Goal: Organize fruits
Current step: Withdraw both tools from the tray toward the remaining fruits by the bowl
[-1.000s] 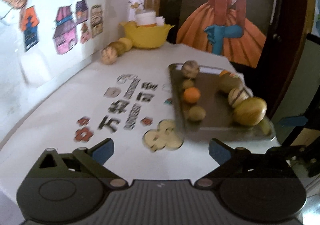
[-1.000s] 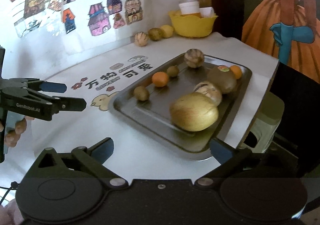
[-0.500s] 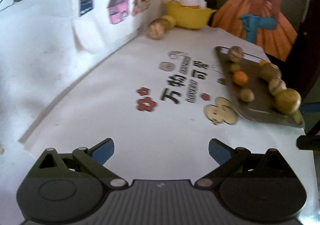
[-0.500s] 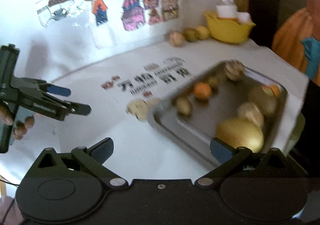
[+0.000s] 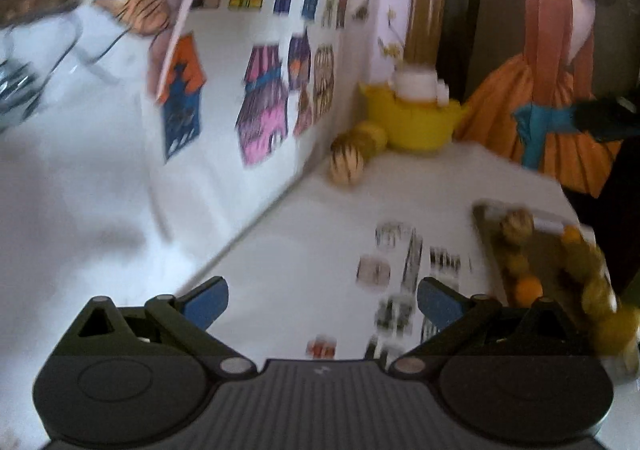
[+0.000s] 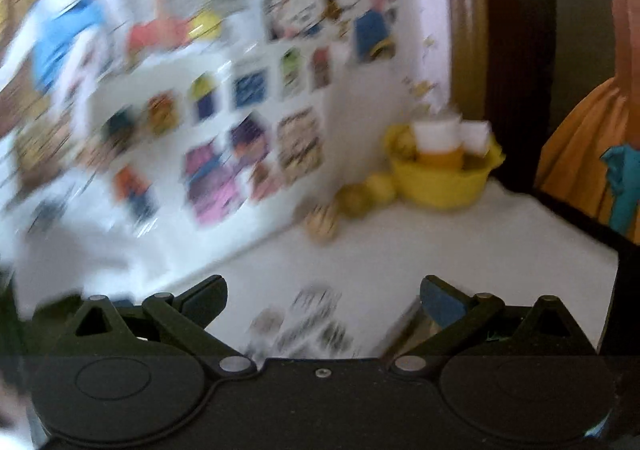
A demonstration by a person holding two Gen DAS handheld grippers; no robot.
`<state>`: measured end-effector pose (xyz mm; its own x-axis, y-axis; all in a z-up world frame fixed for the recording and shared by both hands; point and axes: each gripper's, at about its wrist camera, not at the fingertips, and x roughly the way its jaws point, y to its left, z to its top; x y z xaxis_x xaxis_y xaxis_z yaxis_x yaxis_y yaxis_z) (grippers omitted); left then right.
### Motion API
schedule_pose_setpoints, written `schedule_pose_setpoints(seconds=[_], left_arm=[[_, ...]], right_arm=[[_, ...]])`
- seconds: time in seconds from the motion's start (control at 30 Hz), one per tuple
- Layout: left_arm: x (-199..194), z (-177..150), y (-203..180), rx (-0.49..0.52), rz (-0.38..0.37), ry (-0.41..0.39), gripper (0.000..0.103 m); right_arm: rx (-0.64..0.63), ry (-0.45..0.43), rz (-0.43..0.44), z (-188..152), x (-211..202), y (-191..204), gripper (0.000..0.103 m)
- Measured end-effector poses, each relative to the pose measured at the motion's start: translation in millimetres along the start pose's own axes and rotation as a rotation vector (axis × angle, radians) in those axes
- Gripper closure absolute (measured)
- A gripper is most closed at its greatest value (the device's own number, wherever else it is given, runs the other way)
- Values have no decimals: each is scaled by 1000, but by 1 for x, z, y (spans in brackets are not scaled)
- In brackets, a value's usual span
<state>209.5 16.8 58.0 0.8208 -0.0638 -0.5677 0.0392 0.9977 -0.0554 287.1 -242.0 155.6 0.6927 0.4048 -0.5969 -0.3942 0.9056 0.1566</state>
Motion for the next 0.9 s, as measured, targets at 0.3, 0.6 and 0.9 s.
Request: schedule_pose_setpoints(seconds=[0.3, 0.6, 0.9], left_arm=[[81, 37, -24, 4, 8, -48, 0], [166, 63, -26, 16, 2, -37, 2], [206, 70, -28, 37, 6, -37, 12]], right_arm=[[256, 64, -20, 67, 132, -42, 1], [363, 138, 5, 69, 234, -59, 7], [424, 152, 34, 59, 286, -66, 14]])
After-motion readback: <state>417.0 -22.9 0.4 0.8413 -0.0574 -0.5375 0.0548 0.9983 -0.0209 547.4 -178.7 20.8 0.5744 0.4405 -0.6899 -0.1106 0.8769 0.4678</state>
